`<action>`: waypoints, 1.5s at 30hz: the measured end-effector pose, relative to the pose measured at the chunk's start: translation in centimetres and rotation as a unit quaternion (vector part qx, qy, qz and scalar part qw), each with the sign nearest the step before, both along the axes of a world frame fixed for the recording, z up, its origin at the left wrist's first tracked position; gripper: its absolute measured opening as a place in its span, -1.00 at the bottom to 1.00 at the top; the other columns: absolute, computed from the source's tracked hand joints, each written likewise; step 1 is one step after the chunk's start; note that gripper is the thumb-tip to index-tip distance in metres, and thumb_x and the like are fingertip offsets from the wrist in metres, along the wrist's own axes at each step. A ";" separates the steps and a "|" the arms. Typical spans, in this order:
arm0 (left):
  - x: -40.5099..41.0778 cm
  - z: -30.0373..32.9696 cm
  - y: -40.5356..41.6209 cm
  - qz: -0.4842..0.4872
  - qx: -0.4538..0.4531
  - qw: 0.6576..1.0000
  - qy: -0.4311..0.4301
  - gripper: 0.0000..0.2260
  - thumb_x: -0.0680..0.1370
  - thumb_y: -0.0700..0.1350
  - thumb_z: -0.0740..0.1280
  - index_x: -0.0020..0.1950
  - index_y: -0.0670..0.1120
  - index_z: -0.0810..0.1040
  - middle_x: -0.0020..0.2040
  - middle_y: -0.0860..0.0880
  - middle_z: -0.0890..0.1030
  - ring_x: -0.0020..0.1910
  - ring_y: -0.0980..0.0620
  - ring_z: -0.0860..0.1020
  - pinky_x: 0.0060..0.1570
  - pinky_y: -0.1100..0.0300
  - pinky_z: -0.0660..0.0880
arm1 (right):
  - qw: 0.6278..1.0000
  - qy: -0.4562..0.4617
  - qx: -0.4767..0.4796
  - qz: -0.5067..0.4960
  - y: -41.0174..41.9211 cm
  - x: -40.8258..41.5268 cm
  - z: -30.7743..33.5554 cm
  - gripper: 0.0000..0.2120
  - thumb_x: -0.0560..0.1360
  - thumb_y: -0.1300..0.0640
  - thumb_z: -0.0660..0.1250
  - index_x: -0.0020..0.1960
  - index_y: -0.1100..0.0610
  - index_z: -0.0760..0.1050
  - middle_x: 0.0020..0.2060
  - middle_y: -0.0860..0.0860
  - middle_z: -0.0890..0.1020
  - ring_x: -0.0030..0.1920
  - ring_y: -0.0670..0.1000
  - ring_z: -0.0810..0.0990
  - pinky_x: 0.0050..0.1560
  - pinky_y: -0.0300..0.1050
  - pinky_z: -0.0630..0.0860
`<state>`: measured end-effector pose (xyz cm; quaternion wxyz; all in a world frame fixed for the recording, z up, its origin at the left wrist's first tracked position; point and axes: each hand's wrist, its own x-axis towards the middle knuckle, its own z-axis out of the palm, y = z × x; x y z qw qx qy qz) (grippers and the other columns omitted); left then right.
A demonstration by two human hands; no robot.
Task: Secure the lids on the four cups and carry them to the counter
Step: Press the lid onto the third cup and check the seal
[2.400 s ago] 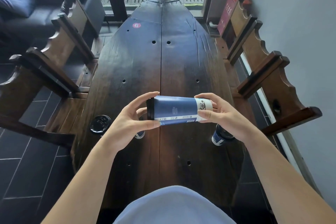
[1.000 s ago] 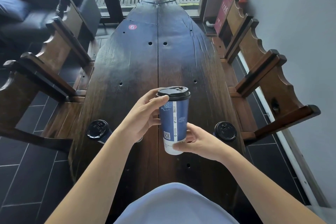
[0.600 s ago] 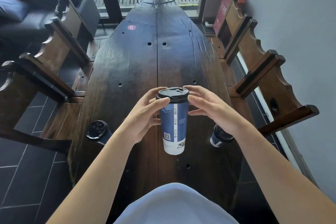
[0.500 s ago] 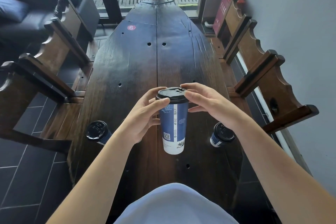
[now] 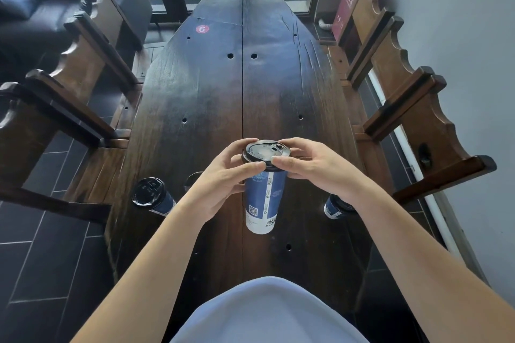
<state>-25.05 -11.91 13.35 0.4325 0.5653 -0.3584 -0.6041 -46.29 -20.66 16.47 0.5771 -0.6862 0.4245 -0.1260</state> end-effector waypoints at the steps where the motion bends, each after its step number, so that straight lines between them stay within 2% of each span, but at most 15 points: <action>1: 0.0 -0.4 -0.1 -0.004 0.008 1.000 -0.009 -0.40 0.45 0.05 0.55 0.48 0.11 0.50 0.29 0.01 0.70 0.31 -0.06 0.66 0.34 -0.17 0.59 | 1.000 0.018 -0.015 0.000 0.0 0.0 -0.4 -0.45 0.42 -0.31 0.42 0.36 -0.15 0.49 0.21 -0.18 0.65 0.16 -0.17 0.64 0.06 -0.24 0.61; 5: 0.0 -1.7 -0.2 -0.003 0.045 0.998 -0.053 -0.36 0.39 0.11 0.59 0.46 0.23 0.51 0.32 0.07 0.67 0.35 0.00 0.61 0.34 -0.14 0.60 | 0.998 0.054 -0.035 0.004 -0.3 0.0 -2.6 -0.43 0.49 -0.21 0.47 0.46 -0.11 0.47 0.26 -0.19 0.62 0.16 -0.21 0.60 -0.05 -0.38 0.50; 8: 0.1 -2.7 -0.4 -0.009 0.058 0.994 -0.090 -0.33 0.38 0.13 0.67 0.45 0.28 0.50 0.35 0.05 0.63 0.32 -0.03 0.62 0.22 -0.04 0.67 | 0.997 0.074 -0.035 0.009 -0.9 0.3 -4.4 -0.39 0.49 -0.17 0.50 0.49 -0.11 0.44 0.31 -0.19 0.61 0.09 -0.27 0.58 -0.12 -0.46 0.48; 10: 0.1 -3.3 -0.8 -0.019 0.056 0.991 -0.119 -0.39 0.46 0.06 0.61 0.46 0.27 0.48 0.33 0.02 0.63 0.24 -0.03 0.66 0.11 0.06 0.71 | 0.996 0.087 -0.032 0.011 -1.3 0.4 -5.6 -0.36 0.49 -0.13 0.52 0.51 -0.11 0.42 0.36 -0.16 0.59 0.16 -0.20 0.58 -0.12 -0.47 0.50; 13: 0.3 -4.4 -1.7 -0.033 0.053 0.983 -0.171 -0.34 0.52 -0.04 0.59 0.58 0.14 0.44 0.37 0.00 0.62 0.27 -0.06 0.65 0.18 0.04 0.69 | 0.994 0.101 -0.027 0.015 -2.1 0.8 -7.3 -0.35 0.50 -0.08 0.53 0.53 -0.14 0.39 0.39 -0.13 0.58 0.33 -0.06 0.57 -0.07 -0.46 0.51; 17: 0.5 -5.7 -3.0 -0.057 0.047 0.970 -0.230 -0.30 0.54 -0.05 0.57 0.64 0.07 0.37 0.42 0.04 0.58 0.31 0.00 0.61 -0.02 0.46 0.54 | 0.993 0.115 -0.023 0.013 -3.3 1.4 -9.3 -0.31 0.50 -0.04 0.53 0.57 -0.11 0.35 0.42 -0.07 0.56 0.38 0.02 0.56 0.02 -0.33 0.53; 20: 0.7 -6.7 -3.8 -0.068 0.048 0.964 -0.253 -0.28 0.55 -0.06 0.57 0.66 0.02 0.34 0.47 0.01 0.57 0.37 -0.02 0.59 0.14 0.34 0.51 | 0.993 0.118 -0.019 0.015 -3.8 1.8 -10.4 -0.29 0.51 0.00 0.54 0.58 -0.07 0.34 0.42 -0.05 0.57 0.40 0.04 0.55 0.21 -0.13 0.57; 23: 0.8 -7.8 -4.2 -0.077 0.045 0.959 -0.268 -0.28 0.55 -0.09 0.58 0.65 0.02 0.34 0.47 0.03 0.56 0.39 0.01 0.56 0.26 0.28 0.47 | 0.993 0.115 -0.003 0.016 -4.0 1.9 -11.6 -0.27 0.50 0.03 0.56 0.59 -0.04 0.33 0.41 -0.03 0.58 0.39 0.02 0.56 0.32 -0.06 0.52; 26: 0.9 -9.2 -4.1 -0.074 0.044 0.960 -0.265 -0.25 0.51 -0.11 0.62 0.62 0.05 0.36 0.39 0.12 0.58 0.30 0.15 0.58 0.25 0.41 0.46 | 0.994 0.108 0.014 0.012 -4.1 1.9 -13.5 -0.25 0.48 0.04 0.58 0.58 -0.06 0.34 0.37 -0.06 0.60 0.34 -0.04 0.59 0.26 -0.29 0.49; 29: 0.8 -10.7 -3.7 -0.072 0.046 0.962 -0.259 -0.24 0.49 -0.14 0.63 0.61 0.06 0.37 0.39 0.13 0.58 0.33 0.14 0.58 0.39 0.20 0.54 | 0.994 0.105 0.033 0.001 -3.8 2.0 -15.4 -0.25 0.46 0.07 0.60 0.56 -0.12 0.35 0.26 -0.29 0.59 0.21 -0.25 0.59 0.08 -0.59 0.41; 31: 0.6 -11.6 -3.6 -0.069 0.050 0.960 -0.266 -0.26 0.50 -0.14 0.62 0.61 0.04 0.38 0.45 0.08 0.56 0.42 0.07 0.54 0.46 0.02 0.51 | 0.994 0.102 0.043 -0.003 -3.5 2.1 -16.5 -0.25 0.46 0.09 0.60 0.54 -0.15 0.36 0.14 -0.53 0.53 0.13 -0.43 0.57 0.03 -0.63 0.38; 33: 0.5 -12.2 -3.5 -0.057 0.061 0.961 -0.264 -0.25 0.51 -0.15 0.62 0.62 0.02 0.36 0.49 0.06 0.54 0.46 0.02 0.51 0.48 -0.08 0.49 | 0.993 0.102 0.050 -0.005 -3.3 2.2 -17.5 -0.27 0.45 0.11 0.60 0.52 -0.19 0.36 0.09 -0.62 0.52 0.16 -0.50 0.52 0.04 -0.62 0.38; 39: 0.2 -13.5 -2.9 -0.033 0.087 0.959 -0.267 -0.27 0.52 -0.18 0.60 0.63 -0.01 0.37 0.52 0.03 0.52 0.50 0.04 0.47 0.52 -0.06 0.45 | 0.990 0.131 0.042 0.007 -2.6 2.9 -19.1 -0.22 0.49 0.01 0.56 0.52 -0.35 0.19 0.18 -0.62 0.44 0.20 -0.44 0.50 0.25 -0.47 0.39; 43: 0.3 -14.2 -2.7 -0.039 0.096 0.954 -0.280 -0.29 0.53 -0.16 0.59 0.62 -0.01 0.37 0.53 0.03 0.51 0.50 0.04 0.46 0.55 -0.02 0.41 | 0.991 0.128 0.024 0.010 -2.1 3.1 -20.0 -0.24 0.51 0.03 0.55 0.56 -0.27 0.24 0.41 -0.26 0.52 0.38 -0.14 0.52 0.33 -0.27 0.42; 45: 0.3 -14.4 -2.8 -0.044 0.096 0.951 -0.292 -0.29 0.53 -0.16 0.59 0.62 0.00 0.37 0.53 0.04 0.51 0.51 0.04 0.46 0.54 0.07 0.38 | 0.991 0.130 0.022 0.005 -1.8 3.3 -20.2 -0.25 0.51 0.03 0.55 0.58 -0.23 0.25 0.45 -0.20 0.51 0.42 -0.07 0.51 0.34 -0.22 0.40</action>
